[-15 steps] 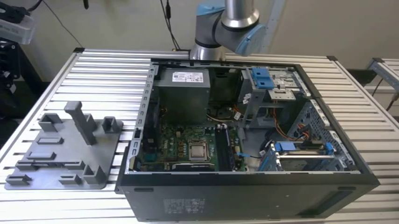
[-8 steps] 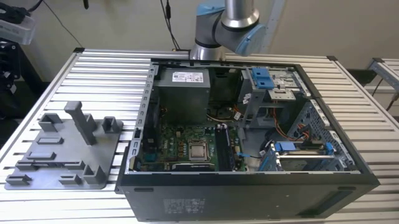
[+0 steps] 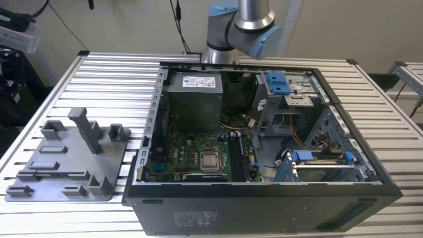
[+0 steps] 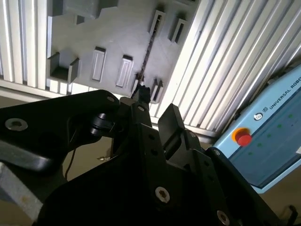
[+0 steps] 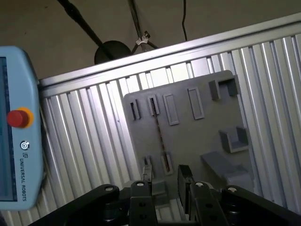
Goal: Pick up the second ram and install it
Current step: 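Pick up the second ram and move it above second insertion slot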
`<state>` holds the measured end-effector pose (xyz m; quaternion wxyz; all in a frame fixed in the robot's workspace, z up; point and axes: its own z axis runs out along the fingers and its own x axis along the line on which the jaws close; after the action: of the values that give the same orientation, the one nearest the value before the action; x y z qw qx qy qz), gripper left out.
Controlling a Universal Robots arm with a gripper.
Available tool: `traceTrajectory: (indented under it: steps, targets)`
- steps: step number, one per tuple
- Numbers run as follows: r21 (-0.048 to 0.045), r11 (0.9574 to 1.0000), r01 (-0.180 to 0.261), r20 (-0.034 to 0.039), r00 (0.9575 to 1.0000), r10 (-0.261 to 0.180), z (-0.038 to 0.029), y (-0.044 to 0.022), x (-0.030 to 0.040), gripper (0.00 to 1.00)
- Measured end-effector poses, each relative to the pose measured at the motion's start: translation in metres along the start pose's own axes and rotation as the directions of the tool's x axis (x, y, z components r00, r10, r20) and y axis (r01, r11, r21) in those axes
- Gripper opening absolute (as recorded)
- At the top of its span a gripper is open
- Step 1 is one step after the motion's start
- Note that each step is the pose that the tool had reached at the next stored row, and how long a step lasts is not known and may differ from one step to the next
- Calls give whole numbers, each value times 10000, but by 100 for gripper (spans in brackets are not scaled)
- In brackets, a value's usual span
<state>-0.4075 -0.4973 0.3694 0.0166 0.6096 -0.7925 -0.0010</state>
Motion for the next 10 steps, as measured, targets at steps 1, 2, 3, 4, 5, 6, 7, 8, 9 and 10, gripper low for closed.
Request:
traceTrajectory:
  steps: [1,2,3,4,5,6,7,8,9,10]
  targets:
    - [-1,10000,0,-1,10000,0,10,0,0,36]
    - [-1,10000,0,-1,10000,0,20,0,0,36]
    - [-1,10000,0,-1,10000,0,30,-1,-1,36]
    - [-1,10000,1,-2,10000,-1,39,-1,-1,36]
    - [-1,10000,0,-2,10000,0,48,-1,-1,36]
    - [-1,10000,0,-1,10000,0,57,-1,-2,36]
    - [-1,10000,0,-2,10000,0,65,-2,-2,36]
    - [-1,10000,0,-1,10000,0,74,-2,-2,36]
    - [0,10000,1,-1,10000,-1,83,-2,-2,36]
    - [0,10000,0,-1,10000,0,92,-2,-2,36]
